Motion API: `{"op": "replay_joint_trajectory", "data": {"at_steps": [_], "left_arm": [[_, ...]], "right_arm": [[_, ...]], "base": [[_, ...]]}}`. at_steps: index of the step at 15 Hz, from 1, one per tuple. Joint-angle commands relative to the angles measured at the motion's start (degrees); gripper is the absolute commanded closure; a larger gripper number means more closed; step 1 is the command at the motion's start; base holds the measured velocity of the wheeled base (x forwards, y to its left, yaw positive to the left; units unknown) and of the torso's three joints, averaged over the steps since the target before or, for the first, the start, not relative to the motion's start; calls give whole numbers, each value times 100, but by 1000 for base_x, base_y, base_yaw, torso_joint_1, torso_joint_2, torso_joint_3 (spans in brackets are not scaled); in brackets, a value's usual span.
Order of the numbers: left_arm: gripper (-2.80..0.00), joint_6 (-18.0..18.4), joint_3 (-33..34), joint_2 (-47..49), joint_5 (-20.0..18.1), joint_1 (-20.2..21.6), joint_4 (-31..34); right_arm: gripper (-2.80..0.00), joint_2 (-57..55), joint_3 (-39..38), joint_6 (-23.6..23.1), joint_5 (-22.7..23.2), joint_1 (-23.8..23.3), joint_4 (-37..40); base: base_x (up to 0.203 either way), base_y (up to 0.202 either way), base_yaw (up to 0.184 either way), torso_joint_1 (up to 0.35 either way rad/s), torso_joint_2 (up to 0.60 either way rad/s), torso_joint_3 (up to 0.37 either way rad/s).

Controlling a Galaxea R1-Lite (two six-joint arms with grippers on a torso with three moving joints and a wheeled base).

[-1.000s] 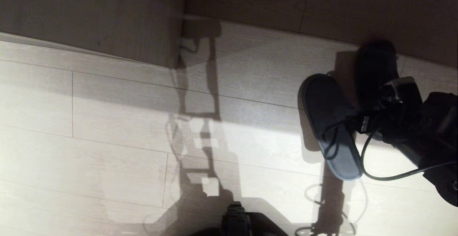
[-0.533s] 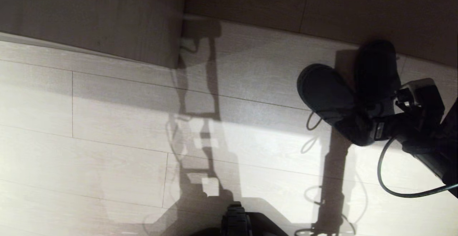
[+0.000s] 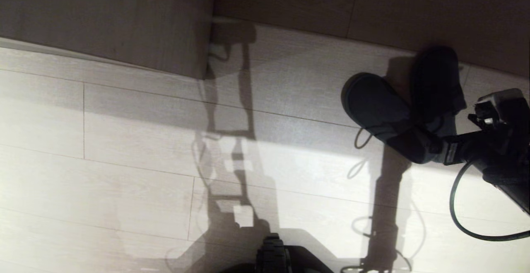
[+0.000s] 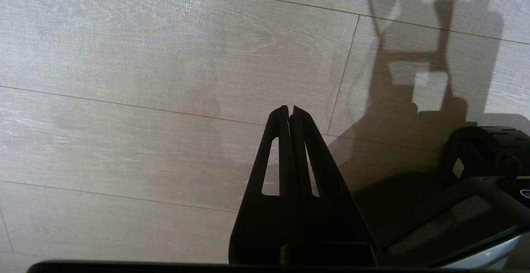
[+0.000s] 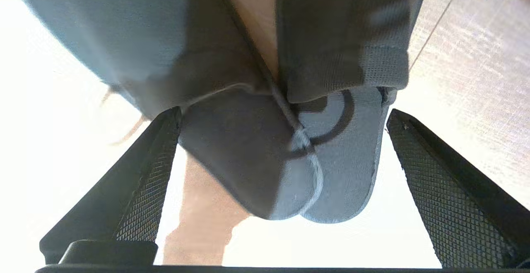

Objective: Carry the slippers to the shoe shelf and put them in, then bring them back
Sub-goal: Place the slippers on the floor

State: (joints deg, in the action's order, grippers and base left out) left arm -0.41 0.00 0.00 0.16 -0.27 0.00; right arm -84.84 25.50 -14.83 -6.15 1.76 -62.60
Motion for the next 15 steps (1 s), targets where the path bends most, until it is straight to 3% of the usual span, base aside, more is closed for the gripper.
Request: {"op": "replay_joint_trajectory", "data": {"at_steps": [1, 4, 6, 7, 9, 12, 15], "left_arm": [[0, -2, 9, -9, 2, 0, 0], [0, -2, 9, 0, 2, 0, 0], [0, -2, 9, -9, 2, 0, 0], [0, -2, 9, -9, 2, 0, 0], [0, -2, 9, -9, 2, 0, 0], [0, -2, 9, -9, 2, 0, 0], [0, -2, 9, -9, 2, 0, 0]], "right_arm": [[-280, 287, -157, -36, 204, 17, -36], [-280, 410, -247, -101, 466, 93, -71], [-271, 366, -123, -125, 944, 375, -45], [0, 297, -1, -125, 1215, 562, 11], [0, 221, 89, -127, 1393, 671, 68], [0, -488, 529, -269, 1026, 1256, 310], [0, -1202, 751, -1061, 625, 1432, 269]], "base": [[0, 0, 0, 0, 0, 0], [0, 0, 0, 0, 0, 0], [0, 0, 0, 0, 0, 0], [0, 0, 0, 0, 0, 0], [0, 0, 0, 0, 0, 0], [0, 0, 0, 0, 0, 0], [0, 0, 0, 0, 0, 0]]}}
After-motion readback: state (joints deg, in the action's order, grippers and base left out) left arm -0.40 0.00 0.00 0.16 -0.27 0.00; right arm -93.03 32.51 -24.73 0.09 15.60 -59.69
